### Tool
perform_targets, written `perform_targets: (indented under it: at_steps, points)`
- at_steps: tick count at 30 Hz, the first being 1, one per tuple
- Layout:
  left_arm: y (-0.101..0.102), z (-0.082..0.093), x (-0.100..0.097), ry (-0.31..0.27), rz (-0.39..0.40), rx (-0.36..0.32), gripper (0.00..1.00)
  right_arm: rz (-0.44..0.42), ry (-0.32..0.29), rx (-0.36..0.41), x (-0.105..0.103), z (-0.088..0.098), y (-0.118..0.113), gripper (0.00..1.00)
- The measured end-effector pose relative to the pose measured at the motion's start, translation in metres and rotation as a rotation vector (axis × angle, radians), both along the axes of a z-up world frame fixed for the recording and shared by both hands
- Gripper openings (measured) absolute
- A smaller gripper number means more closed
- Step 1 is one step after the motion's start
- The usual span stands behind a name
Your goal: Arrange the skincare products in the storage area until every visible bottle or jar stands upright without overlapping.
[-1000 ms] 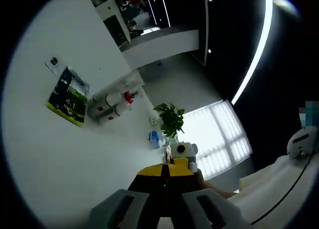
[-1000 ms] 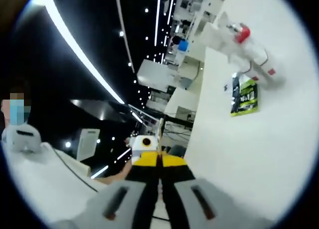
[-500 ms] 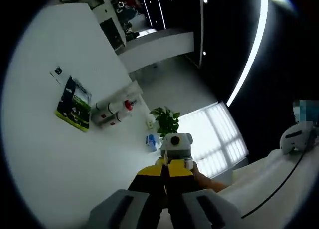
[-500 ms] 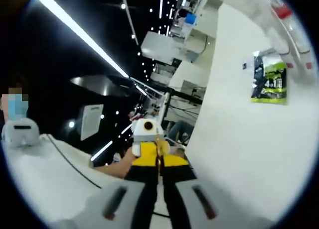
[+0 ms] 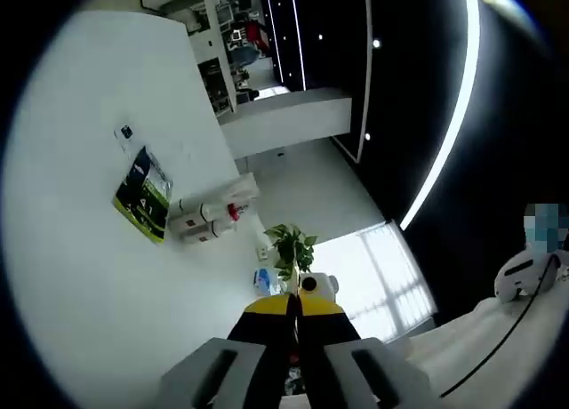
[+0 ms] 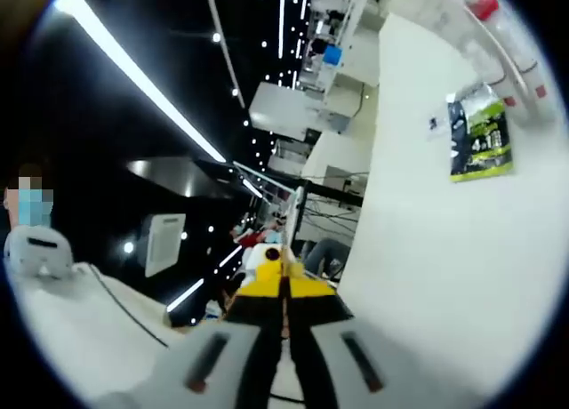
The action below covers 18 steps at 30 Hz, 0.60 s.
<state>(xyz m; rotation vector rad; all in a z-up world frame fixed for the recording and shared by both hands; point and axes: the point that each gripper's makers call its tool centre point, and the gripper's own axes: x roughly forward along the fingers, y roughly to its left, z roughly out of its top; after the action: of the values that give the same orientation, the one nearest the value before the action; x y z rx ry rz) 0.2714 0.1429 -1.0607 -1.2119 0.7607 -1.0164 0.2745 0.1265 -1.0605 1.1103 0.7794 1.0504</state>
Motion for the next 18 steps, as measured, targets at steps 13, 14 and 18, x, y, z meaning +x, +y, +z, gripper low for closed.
perform_targets:
  at_steps: [13, 14, 18]
  points:
    - [0.010, -0.012, 0.001, 0.011, -0.018, 0.068, 0.00, -0.069, -0.021, -0.039, 0.002, -0.007, -0.004, 0.00]
    - [0.011, -0.013, 0.003, 0.014, -0.020, 0.068, 0.00, -0.077, -0.023, -0.052, 0.004, -0.008, -0.004, 0.01]
    - [0.016, -0.019, 0.015, 0.022, -0.008, 0.081, 0.00, -0.135, -0.124, -0.134, 0.009, -0.008, -0.009, 0.26]
